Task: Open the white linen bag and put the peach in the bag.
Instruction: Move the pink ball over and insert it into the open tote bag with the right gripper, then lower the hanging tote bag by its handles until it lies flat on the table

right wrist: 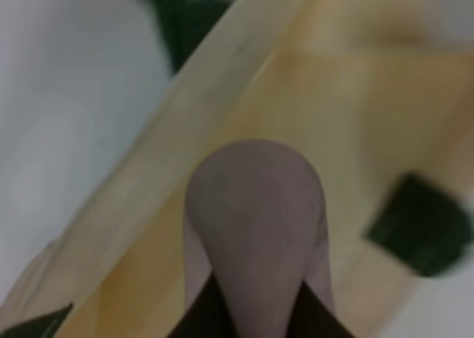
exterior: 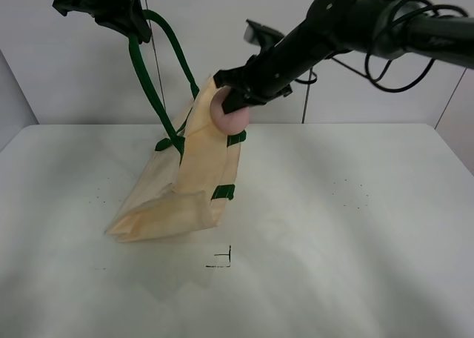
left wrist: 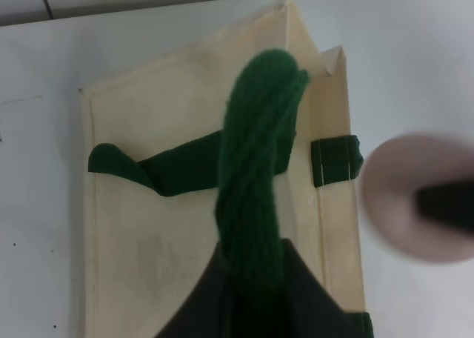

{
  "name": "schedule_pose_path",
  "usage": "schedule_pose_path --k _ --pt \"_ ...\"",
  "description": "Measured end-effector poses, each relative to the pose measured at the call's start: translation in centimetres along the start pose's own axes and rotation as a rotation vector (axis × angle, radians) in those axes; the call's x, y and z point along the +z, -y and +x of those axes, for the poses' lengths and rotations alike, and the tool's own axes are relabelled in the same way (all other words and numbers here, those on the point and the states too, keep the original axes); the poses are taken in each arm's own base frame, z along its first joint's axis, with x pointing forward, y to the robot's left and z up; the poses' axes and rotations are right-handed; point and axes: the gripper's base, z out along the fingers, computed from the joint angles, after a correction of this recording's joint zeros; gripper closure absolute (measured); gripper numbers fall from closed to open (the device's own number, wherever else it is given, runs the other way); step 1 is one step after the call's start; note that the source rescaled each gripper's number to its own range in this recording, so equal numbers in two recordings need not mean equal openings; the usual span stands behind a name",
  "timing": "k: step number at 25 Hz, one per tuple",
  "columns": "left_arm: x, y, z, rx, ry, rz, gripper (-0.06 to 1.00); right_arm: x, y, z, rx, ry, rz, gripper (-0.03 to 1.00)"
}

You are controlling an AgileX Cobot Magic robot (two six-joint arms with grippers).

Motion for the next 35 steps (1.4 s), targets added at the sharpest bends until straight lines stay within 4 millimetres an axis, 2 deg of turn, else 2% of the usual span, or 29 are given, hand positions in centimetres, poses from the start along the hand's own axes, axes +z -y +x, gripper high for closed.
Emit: schedule_pose_path --k 2,3,7,11,12,13,14,16,17,19,21,24,27,31,35 --pt "0.0 0.0 0.0 0.0 0.0 0.0 0.94 2.5 -0.5 1.0 -0.001 -0.042 -0.009 0.97" --pt "0.0 0.0 0.0 0.0 0.0 0.0 0.94 5.1 -0.7 2.0 -0.003 -0.062 -0.005 0.97" --pt "0.0 0.0 0.0 0.0 0.0 0.0 0.94 9.4 -1.2 3.5 -0.005 -0.042 0.012 0.97" --pt "0.0 0.0 0.0 0.0 0.0 0.0 0.94 10.9 -1.9 3.9 -0.022 -0.004 0.013 0.94" --pt "0.0 0.0 0.0 0.0 0.0 0.0 0.94 11.1 -2.1 4.0 -0.028 -0.003 0.009 0.89" --pt "0.0 0.0 0.0 0.0 0.0 0.0 0.94 11.1 -2.2 4.0 -0.032 -0.002 0.007 0.76" --pt "0.0 0.0 0.0 0.0 0.0 0.0 0.94 11.2 -2.2 4.0 -0.034 -0.003 0.006 0.63" --pt "0.0 0.0 0.0 0.0 0.0 0.0 0.94 11.2 -2.2 4.0 -0.039 0.002 0.009 0.26" --pt "0.0 0.0 0.0 0.0 0.0 0.0 0.94 11.2 -2.2 4.0 -0.044 0.005 0.014 0.14" --pt "0.0 0.0 0.0 0.0 0.0 0.0 0.94 11.2 -2.1 3.9 -0.055 0.008 0.023 0.04" --pt "0.0 0.0 0.0 0.0 0.0 0.0 0.94 11.2 -2.0 3.9 -0.055 0.005 0.031 0.0" --pt "0.0 0.0 0.0 0.0 -0.001 0.0 0.94 10.9 -1.9 3.9 -0.05 -0.018 0.038 -0.02" --pt "-0.1 0.0 0.0 0.0 0.0 0.0 0.94 9.5 -1.1 3.6 -0.061 -0.108 0.073 -0.03" --pt "-0.1 0.0 0.0 0.0 0.0 0.0 0.94 5.5 0.9 2.0 -0.002 -0.217 0.177 -0.03" --pt "-0.1 0.0 0.0 0.0 0.0 0.0 0.94 2.1 4.2 1.3 0.063 -0.308 0.327 -0.03"
